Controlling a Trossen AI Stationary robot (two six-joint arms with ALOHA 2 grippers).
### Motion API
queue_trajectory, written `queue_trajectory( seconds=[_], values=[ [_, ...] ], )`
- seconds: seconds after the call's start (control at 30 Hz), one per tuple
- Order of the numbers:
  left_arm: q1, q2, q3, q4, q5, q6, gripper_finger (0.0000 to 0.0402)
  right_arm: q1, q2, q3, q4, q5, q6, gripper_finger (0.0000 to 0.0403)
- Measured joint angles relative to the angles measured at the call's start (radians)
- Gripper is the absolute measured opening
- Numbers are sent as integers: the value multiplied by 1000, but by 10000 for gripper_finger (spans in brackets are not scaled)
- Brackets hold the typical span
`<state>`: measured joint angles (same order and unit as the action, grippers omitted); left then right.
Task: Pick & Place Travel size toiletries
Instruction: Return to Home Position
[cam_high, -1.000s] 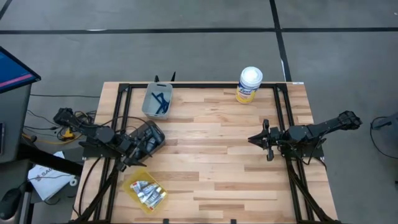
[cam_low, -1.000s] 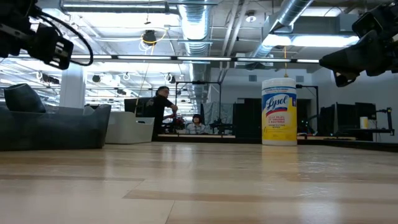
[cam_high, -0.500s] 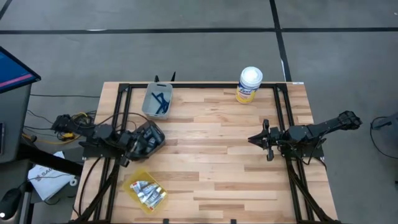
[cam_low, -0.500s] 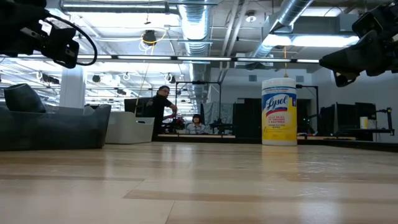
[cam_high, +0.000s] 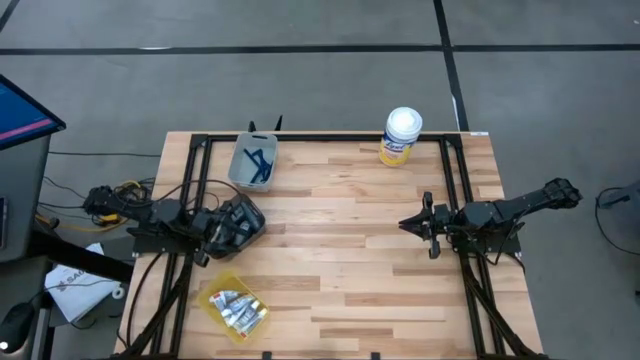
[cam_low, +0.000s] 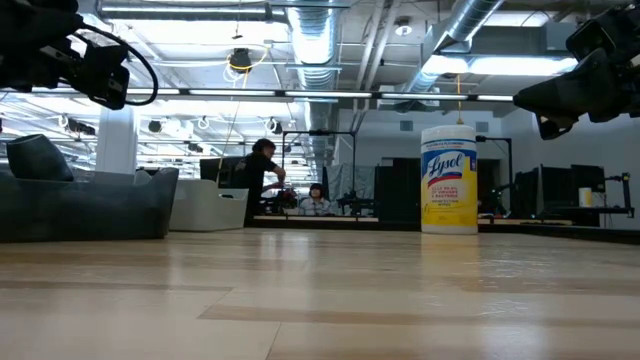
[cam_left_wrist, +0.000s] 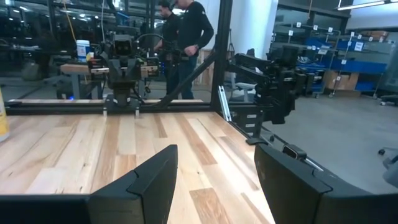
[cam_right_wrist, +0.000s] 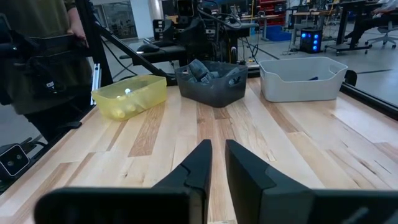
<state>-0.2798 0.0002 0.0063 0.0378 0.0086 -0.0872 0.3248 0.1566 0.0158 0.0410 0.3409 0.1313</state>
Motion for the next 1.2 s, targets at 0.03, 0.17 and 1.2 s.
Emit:
queue_trajectory(
  seconds=[0.03,0.17,1.2],
  values=[
    [0,0,0,2,0,0,209,0,0,0,0,0,0,40],
    [0,0,0,4,0,0,209,0,0,0,0,0,0,40],
    [-1,1,0,15,0,0,209,0,0,0,1,0,0,40]
  ],
)
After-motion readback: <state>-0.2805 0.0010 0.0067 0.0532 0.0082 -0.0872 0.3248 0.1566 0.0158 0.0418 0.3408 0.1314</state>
